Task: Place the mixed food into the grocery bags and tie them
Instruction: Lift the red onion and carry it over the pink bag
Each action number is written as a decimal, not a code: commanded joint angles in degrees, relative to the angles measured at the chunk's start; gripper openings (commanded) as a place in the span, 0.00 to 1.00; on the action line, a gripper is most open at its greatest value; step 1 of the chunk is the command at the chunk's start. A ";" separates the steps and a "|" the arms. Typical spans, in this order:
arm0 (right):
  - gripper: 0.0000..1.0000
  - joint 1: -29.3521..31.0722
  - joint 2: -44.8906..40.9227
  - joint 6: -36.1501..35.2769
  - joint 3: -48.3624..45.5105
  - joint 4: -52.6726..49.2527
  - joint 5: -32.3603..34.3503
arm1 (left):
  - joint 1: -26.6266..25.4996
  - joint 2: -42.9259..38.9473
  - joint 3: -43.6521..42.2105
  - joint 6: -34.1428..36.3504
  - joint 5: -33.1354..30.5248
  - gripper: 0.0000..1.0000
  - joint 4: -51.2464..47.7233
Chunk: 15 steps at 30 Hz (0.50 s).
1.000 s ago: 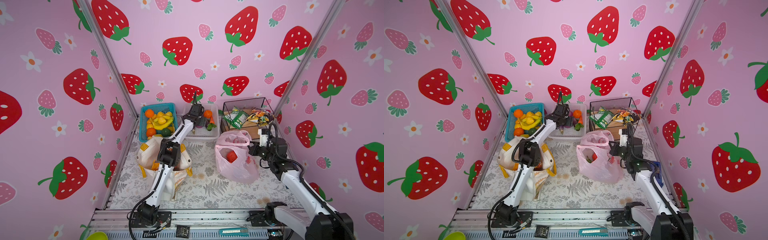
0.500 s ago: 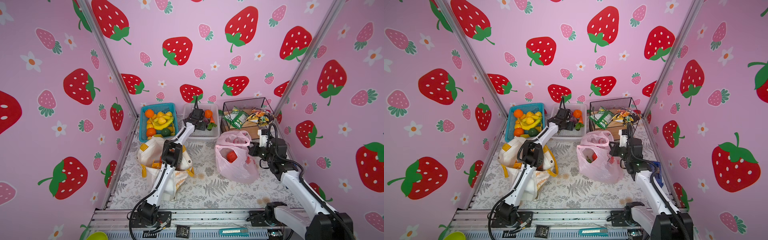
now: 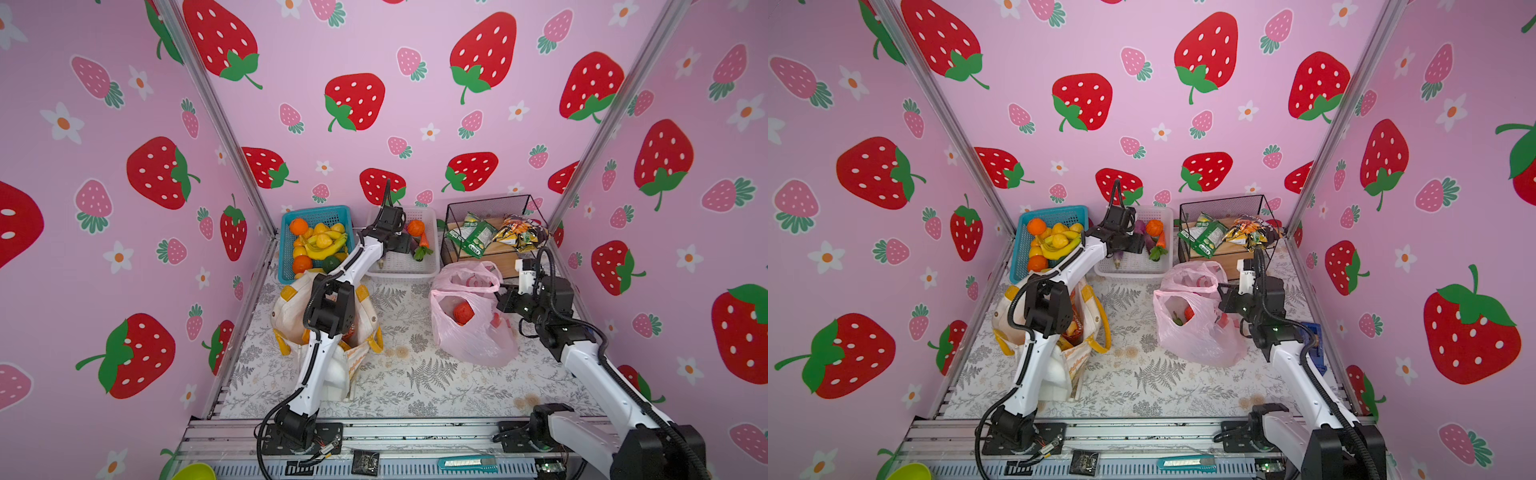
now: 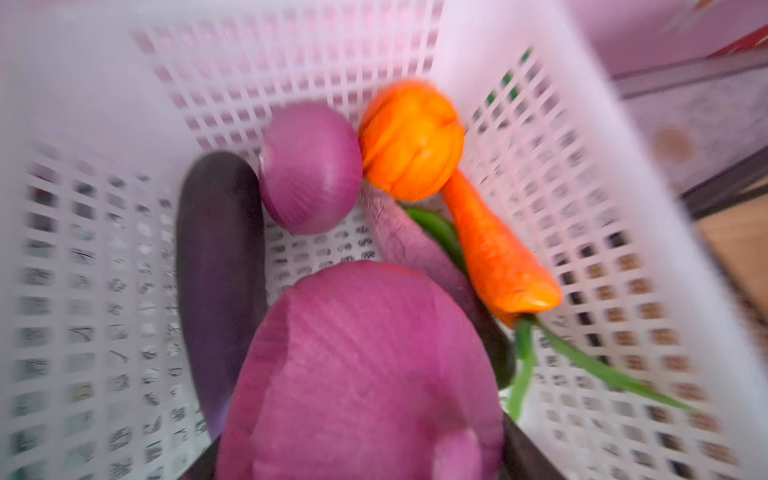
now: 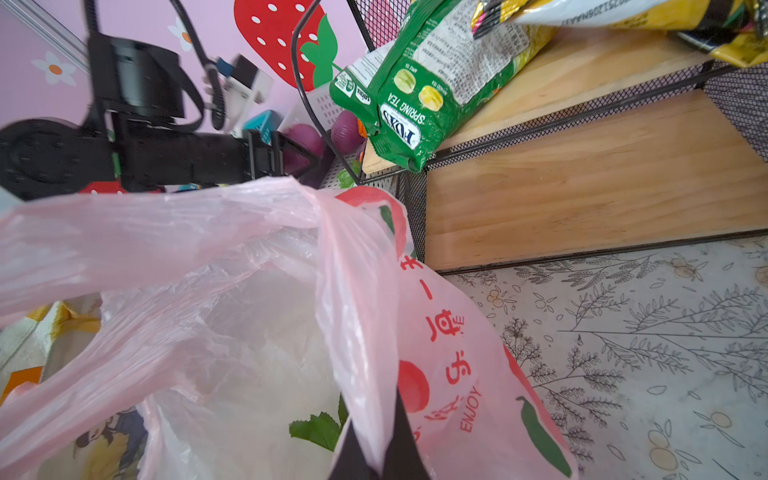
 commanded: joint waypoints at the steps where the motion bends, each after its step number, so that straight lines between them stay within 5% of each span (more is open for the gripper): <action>1: 0.00 -0.16 -0.74 0.12 -0.57 1.02 -1.02 | -1.35 -9.43 -6.38 -0.50 1.63 0.40 5.09; 11: 0.00 -0.11 -1.74 0.74 -0.62 1.55 -0.76 | -10.33 -44.55 -51.80 -6.07 1.30 0.38 20.10; 15: 0.00 -0.11 -1.97 1.43 -0.56 2.88 -1.93 | -15.60 -51.06 -60.90 -7.06 0.52 0.38 19.62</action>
